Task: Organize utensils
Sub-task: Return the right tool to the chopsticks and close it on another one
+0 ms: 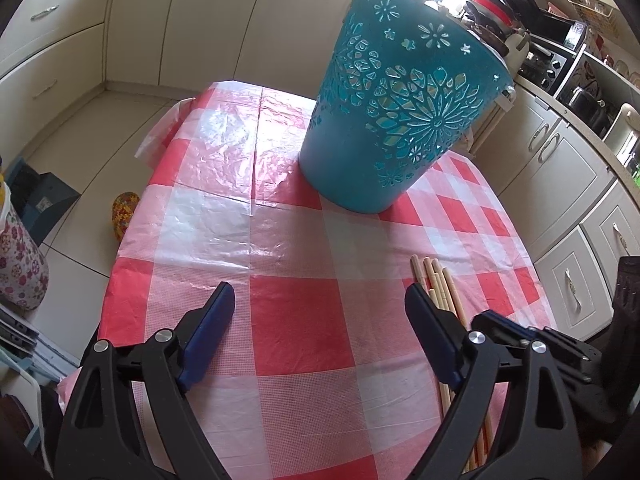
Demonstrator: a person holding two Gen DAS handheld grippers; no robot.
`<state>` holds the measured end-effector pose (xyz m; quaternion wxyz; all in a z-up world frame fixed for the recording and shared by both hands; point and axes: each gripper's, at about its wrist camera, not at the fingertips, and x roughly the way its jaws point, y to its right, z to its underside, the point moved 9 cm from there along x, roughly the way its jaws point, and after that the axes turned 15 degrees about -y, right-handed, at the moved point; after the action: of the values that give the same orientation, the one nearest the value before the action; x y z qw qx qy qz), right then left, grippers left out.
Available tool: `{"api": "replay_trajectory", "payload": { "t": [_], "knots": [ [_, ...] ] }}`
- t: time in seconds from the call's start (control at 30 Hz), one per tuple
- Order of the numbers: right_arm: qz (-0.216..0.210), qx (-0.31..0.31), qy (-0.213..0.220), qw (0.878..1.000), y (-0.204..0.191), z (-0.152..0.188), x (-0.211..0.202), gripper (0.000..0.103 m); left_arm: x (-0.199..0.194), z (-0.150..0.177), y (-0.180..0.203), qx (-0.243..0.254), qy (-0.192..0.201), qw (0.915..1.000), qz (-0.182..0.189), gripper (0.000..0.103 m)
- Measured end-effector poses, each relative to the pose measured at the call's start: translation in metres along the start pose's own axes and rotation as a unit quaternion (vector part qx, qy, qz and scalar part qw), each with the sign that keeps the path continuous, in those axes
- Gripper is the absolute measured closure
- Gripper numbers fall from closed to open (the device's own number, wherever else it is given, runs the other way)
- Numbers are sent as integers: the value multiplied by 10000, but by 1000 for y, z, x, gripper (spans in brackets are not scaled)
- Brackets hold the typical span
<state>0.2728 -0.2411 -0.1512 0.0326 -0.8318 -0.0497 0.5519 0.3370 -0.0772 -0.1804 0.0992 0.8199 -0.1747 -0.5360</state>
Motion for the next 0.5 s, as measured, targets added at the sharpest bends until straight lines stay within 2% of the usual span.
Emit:
{"api": "replay_trajectory", "payload": {
  "t": [0.2,0.4,0.5],
  "knots": [
    [290,-242,-9,9993,0,4,4,92,1,0,1,41,-23,10000,-53,18],
    [188,-171,104,9996,5,9,0,97,2,0,2,88,-53,9999,-133,18],
    [0,11,194,9998,14,11,-5,97,3,1,3,123,-66,9996,-244,18]
  ]
}}
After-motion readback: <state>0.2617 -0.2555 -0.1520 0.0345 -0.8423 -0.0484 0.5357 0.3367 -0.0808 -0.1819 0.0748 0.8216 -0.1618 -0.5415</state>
